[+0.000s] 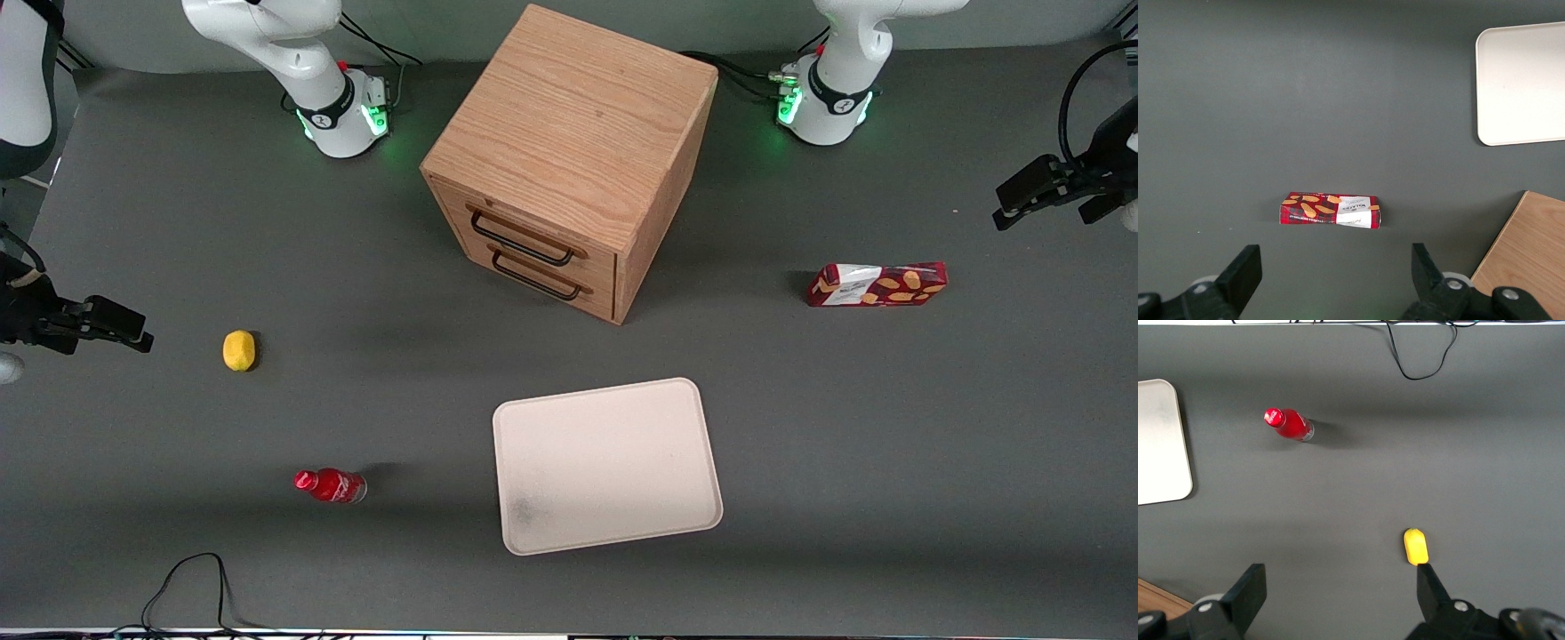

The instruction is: Place red cookie box on tray

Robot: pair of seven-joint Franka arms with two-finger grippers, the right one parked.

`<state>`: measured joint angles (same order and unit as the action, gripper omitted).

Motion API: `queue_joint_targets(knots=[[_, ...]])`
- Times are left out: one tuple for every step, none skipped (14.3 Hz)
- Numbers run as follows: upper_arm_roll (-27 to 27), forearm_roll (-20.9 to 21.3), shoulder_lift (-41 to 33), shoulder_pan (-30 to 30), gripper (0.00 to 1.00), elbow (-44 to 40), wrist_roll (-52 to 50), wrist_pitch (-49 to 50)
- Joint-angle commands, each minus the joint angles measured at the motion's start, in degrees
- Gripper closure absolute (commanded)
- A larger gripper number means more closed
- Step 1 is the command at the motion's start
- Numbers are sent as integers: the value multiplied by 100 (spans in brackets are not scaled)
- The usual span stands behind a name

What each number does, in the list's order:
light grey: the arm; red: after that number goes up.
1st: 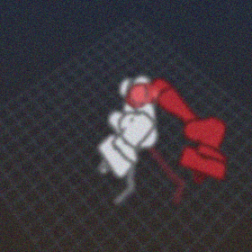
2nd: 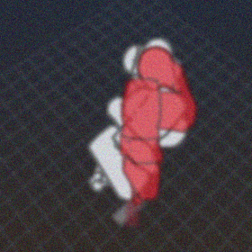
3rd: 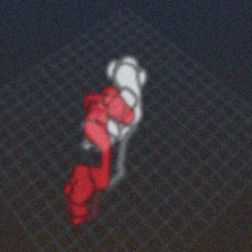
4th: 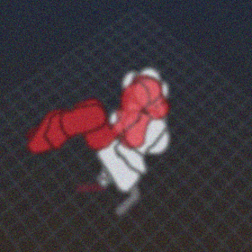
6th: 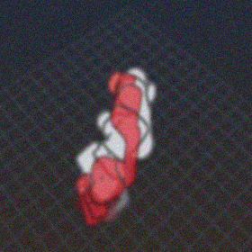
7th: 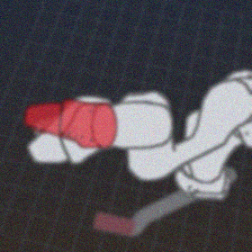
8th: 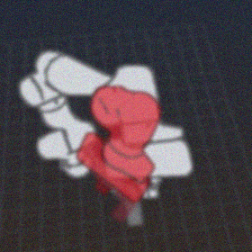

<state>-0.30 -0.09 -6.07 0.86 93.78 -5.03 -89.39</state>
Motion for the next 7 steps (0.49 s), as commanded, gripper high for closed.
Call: queue_joint_targets(knots=[[3,79,-9,37,0,-62,-121,141],[3,79,-9,28,0,-53,-60,150],[3,79,-9,28,0,-44,-33,159],[3,79,-17,19,0,-36,-33,176],[3,79,-18,28,0,-35,-42,229],[3,79,-18,19,0,-9,-76,273],[12,79,-70,2,0,113,-155,282]])
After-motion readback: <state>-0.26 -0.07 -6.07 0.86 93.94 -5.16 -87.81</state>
